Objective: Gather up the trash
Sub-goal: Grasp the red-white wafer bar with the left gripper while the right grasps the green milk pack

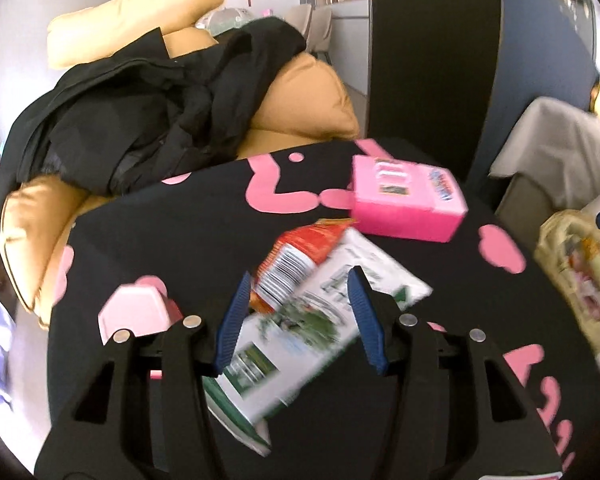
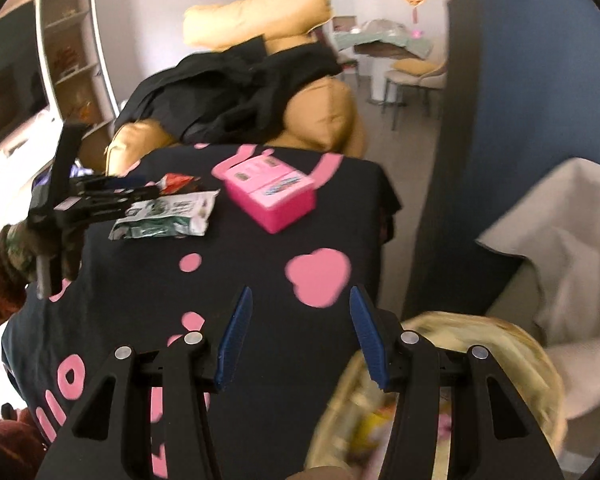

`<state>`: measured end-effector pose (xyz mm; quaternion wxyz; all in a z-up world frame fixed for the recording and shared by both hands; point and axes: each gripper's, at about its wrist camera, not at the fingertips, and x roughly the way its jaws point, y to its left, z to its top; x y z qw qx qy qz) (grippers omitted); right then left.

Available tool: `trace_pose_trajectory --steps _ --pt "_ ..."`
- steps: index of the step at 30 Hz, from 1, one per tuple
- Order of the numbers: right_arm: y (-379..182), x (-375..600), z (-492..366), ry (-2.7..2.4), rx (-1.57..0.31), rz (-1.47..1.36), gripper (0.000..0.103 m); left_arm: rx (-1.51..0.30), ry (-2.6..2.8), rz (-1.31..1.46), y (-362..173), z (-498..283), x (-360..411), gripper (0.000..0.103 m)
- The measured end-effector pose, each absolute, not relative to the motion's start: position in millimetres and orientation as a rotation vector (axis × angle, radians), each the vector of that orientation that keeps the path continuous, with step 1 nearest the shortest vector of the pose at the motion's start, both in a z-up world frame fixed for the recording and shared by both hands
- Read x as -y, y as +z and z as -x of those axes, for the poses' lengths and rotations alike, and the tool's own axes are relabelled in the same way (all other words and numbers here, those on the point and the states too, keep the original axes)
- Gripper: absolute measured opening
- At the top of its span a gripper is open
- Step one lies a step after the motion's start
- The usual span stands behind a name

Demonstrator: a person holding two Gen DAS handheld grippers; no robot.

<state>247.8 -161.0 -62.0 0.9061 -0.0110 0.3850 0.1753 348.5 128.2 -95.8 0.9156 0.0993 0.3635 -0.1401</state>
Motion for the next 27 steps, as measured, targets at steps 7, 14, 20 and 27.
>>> trace_pose_trajectory --steps 7,14,20,27 --pt "-78.5 110.0 -275.7 0.42 -0.866 0.041 0.048 -0.844 -0.278 -0.154 -113.8 -381.1 -130.3 0.032" --pt "-88.7 56.0 -285.6 0.488 -0.918 0.075 0.048 -0.75 -0.264 0.013 -78.9 -343.9 -170.6 0.029" --pt "-92.7 -15.5 -297.2 0.573 -0.896 0.156 0.048 -0.769 -0.168 0.14 -61.8 -288.9 -231.3 0.029" --pt "-94.7 -99.8 -297.3 0.609 -0.793 0.265 0.048 -0.745 -0.036 0.226 -73.2 -230.7 -285.2 0.03"
